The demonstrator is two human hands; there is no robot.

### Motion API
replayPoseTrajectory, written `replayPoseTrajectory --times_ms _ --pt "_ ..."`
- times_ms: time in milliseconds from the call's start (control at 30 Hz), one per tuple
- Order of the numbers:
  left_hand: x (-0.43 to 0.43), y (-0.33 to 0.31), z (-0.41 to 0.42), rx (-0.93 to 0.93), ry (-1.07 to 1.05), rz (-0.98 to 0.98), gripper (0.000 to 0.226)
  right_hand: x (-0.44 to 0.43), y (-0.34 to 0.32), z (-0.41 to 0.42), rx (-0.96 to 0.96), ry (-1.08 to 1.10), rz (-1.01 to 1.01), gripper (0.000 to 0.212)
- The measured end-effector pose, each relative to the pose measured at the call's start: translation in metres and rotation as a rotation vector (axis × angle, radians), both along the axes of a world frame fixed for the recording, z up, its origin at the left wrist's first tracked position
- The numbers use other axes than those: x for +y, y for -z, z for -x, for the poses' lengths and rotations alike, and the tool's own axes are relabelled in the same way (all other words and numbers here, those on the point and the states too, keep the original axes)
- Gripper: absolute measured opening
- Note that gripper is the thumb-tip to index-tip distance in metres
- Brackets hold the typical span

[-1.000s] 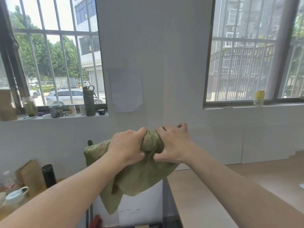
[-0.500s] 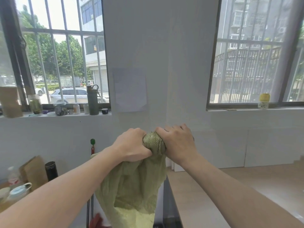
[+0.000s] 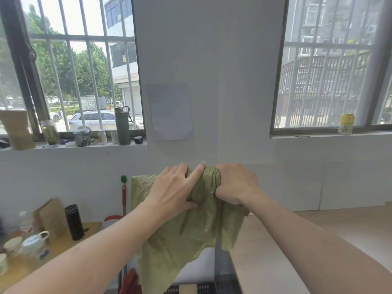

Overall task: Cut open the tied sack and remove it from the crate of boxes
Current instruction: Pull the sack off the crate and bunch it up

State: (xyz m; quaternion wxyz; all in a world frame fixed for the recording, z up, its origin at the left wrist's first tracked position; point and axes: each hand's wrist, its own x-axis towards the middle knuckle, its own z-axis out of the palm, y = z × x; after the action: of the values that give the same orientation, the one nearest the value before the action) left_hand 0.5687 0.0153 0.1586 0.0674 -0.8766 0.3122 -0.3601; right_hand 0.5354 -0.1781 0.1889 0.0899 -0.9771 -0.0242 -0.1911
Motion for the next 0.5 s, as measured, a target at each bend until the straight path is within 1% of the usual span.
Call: replayPoseTrajectory --times_ms 100,133,200,267,367,500 --pt "0.0 -0.001 -0.003 -0.083 0.008 0.007 0.096 0.0 -0.002 0.001 0.076 -0.023 -0.043 0.013" --pt "0.0 -0.003 -0.004 -0.105 0.013 0.001 0.088 -0.002 -0.001 0.001 0.088 -0.033 -0.056 0.011" --pt "-0.001 -0.008 -0.004 -0.124 0.009 -0.015 0.074 -0.004 0.0 0.002 0.084 -0.05 -0.062 0.014" --pt "-0.004 -0.013 -0.002 -0.106 -0.002 -0.011 0.059 -0.005 0.002 0.0 0.011 -0.067 -0.011 0.026" --pt "-0.008 -0.02 0.0 -0.026 -0.038 0.064 0.037 -0.006 0.004 0.0 -0.105 -0.049 0.13 0.058" --pt "-0.008 -0.027 -0.002 0.085 -0.061 0.192 0.028 -0.003 -0.002 0.006 -0.187 -0.053 0.271 0.091"
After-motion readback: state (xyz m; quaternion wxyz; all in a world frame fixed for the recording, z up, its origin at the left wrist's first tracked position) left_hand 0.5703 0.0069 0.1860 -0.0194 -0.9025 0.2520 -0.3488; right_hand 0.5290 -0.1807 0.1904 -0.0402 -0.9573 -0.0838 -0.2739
